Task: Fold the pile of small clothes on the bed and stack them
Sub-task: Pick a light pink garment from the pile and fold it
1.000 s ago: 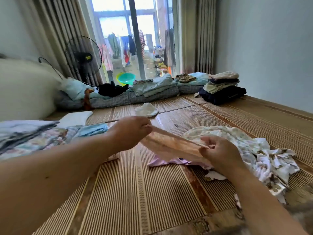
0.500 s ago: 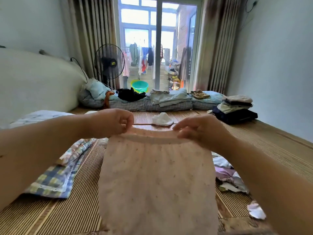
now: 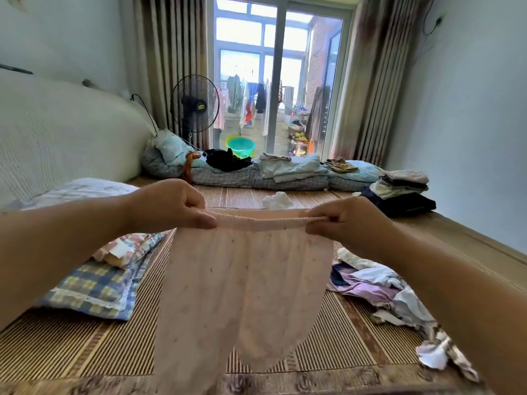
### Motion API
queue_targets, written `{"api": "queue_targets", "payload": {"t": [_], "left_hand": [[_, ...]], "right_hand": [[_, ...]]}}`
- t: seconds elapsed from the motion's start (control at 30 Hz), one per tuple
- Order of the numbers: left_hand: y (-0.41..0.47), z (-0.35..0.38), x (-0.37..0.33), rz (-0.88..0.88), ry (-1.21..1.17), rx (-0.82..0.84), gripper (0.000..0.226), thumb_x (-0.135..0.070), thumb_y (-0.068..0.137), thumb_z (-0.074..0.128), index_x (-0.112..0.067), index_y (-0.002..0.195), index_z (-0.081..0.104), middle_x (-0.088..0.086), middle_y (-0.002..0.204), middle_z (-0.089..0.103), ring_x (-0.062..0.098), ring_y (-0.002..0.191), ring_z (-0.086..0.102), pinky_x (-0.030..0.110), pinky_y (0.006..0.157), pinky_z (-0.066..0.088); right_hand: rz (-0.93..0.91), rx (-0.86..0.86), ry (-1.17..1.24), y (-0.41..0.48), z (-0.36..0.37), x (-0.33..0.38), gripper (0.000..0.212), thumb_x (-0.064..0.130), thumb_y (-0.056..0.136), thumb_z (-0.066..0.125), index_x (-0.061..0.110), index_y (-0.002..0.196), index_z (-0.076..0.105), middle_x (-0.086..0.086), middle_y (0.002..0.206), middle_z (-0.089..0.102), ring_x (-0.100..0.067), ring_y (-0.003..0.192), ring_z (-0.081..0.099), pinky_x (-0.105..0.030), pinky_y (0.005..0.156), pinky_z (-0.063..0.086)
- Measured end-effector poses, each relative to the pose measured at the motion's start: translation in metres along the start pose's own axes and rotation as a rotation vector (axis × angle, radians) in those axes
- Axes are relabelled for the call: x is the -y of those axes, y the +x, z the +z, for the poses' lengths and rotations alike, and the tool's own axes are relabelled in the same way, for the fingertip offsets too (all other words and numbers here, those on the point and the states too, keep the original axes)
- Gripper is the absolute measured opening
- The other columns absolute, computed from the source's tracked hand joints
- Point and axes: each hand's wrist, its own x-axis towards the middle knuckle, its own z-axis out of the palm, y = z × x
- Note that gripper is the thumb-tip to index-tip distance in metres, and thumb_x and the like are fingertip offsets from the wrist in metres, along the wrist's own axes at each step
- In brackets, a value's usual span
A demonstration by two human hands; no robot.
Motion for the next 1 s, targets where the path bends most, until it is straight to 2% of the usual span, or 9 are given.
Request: {"api": "queue_targets", "payload": {"t": [0.1,0.23,0.33,0.43,0.53,0.67,0.83,0.93,1.0], "left_hand": [[0.003,0.007,0.000,-0.075,-0.122,-0.173,0.030,-0.033,0.077,0.076,-0.013,0.065,0.056,-0.012,0.057,0.048,-0.001,0.050,0.045,0.017,0.049,0.033],[0.008,0.009,-0.005,-0.216,-0.335,-0.088,0.011,-0.028,0.083,0.073,-0.024,0.092,0.069,-0.006,0.081,0.068,0.010,0.073,0.065,0.030,0.068,0.054],[0.016,0.020,-0.020,-0.433,-0.375,-0.106,0.019,-0.029,0.079,0.072,-0.010,0.081,0.070,0.007,0.077,0.069,0.022,0.070,0.066,0.035,0.064,0.054],[0.021,0.038,-0.049,-0.580,-0.650,0.017,0.014,-0.020,0.082,0.065,-0.007,0.086,0.064,0.009,0.076,0.064,0.021,0.065,0.062,0.028,0.058,0.052],[0.020,0.050,-0.081,-0.554,-0.826,0.159,0.015,-0.024,0.090,0.061,-0.009,0.086,0.061,0.006,0.073,0.064,0.017,0.063,0.062,0.026,0.058,0.053],[0.019,0.035,-0.098,-0.422,-0.895,0.194,0.050,-0.052,0.095,0.046,-0.006,0.084,0.064,0.006,0.065,0.065,0.017,0.061,0.061,0.025,0.057,0.049],[0.027,0.007,-0.113,-0.281,-0.625,0.203,0.062,-0.068,0.089,0.038,-0.012,0.095,0.066,0.001,0.077,0.069,0.016,0.069,0.069,0.022,0.057,0.044],[0.035,-0.001,-0.104,-0.140,-0.287,0.004,0.041,-0.060,0.080,0.062,-0.022,0.093,0.065,0.000,0.088,0.067,0.013,0.072,0.063,0.027,0.067,0.048],[0.037,0.000,-0.087,-0.098,-0.143,-0.015,0.052,-0.061,0.068,0.074,-0.031,0.108,0.059,-0.002,0.105,0.062,0.013,0.091,0.060,0.032,0.083,0.051]], "right_hand": [[0.102,-0.079,0.141,0.002,-0.001,0.004,0.038,0.024,0.081,0.074,0.030,0.118,0.068,0.014,0.100,0.071,-0.008,0.093,0.066,-0.030,0.092,0.050],[0.281,-0.134,0.256,0.008,-0.001,0.014,0.009,0.030,0.082,0.073,0.022,0.083,0.076,0.001,0.079,0.072,-0.022,0.079,0.068,-0.045,0.080,0.057],[0.391,-0.150,0.177,0.012,0.012,0.025,0.019,0.027,0.082,0.070,0.009,0.079,0.072,-0.005,0.077,0.069,-0.022,0.073,0.065,-0.041,0.074,0.057],[0.451,-0.198,0.324,0.012,0.032,0.038,0.018,0.021,0.081,0.068,0.007,0.070,0.065,-0.011,0.075,0.069,-0.026,0.070,0.067,-0.040,0.069,0.058],[0.448,-0.189,0.510,0.010,0.043,0.051,0.021,0.024,0.085,0.068,0.007,0.072,0.064,-0.020,0.083,0.070,-0.034,0.079,0.070,-0.052,0.072,0.059],[0.321,-0.102,0.491,0.007,0.028,0.051,0.050,0.053,0.083,0.063,0.004,0.089,0.069,-0.016,0.089,0.072,-0.033,0.084,0.070,-0.051,0.075,0.058],[0.182,-0.095,0.122,0.018,0.011,0.051,0.046,0.047,0.073,0.076,0.003,0.082,0.067,-0.002,0.071,0.061,-0.015,0.064,0.055,-0.031,0.060,0.043],[0.155,-0.138,0.235,0.025,0.000,0.049,0.036,0.033,0.082,0.073,-0.002,0.081,0.067,-0.011,0.068,0.053,-0.014,0.060,0.046,-0.028,0.057,0.037],[0.161,-0.088,0.344,0.028,-0.010,0.041,0.032,0.026,0.086,0.069,-0.006,0.090,0.067,-0.020,0.074,0.058,-0.016,0.063,0.051,-0.030,0.060,0.044]]}}
